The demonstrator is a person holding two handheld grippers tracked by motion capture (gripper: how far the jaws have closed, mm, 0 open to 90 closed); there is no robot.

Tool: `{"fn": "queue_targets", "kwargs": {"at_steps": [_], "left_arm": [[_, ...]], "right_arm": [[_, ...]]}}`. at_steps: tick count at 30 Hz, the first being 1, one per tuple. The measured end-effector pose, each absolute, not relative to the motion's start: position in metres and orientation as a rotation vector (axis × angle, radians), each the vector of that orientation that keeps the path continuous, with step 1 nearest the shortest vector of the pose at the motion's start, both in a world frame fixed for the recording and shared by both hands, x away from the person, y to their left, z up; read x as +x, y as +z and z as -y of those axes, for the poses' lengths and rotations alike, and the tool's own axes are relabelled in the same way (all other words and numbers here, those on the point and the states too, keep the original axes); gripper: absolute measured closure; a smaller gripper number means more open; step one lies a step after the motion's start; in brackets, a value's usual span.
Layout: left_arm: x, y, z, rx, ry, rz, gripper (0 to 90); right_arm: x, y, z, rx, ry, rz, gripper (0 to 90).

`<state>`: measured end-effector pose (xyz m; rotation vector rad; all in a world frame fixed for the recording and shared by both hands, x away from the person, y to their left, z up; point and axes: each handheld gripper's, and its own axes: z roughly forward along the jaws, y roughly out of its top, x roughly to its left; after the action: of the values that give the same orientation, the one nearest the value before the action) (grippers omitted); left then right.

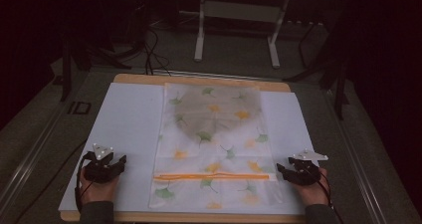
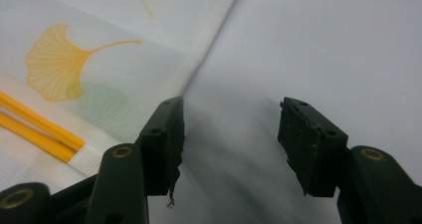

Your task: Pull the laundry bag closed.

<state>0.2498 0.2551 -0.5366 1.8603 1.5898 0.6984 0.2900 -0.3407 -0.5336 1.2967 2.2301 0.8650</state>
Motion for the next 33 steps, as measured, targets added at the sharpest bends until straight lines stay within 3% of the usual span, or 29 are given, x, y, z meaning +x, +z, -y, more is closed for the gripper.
{"fn": "queue_targets", "kwargs": {"at_steps": [13, 33], "left_arm": [[0.249, -0.532, -0.254, 1.89, 0.625, -1.501, 49.7], [0.243, -0.529, -0.244, 1.929, 0.58, -1.458, 49.4]], "right_arm": [[0.286, -0.528, 0.333, 1.245, 0.887, -2.267, 50.0], [0.291, -0.509, 0.305, 1.059, 0.905, -2.426, 49.0]]}}
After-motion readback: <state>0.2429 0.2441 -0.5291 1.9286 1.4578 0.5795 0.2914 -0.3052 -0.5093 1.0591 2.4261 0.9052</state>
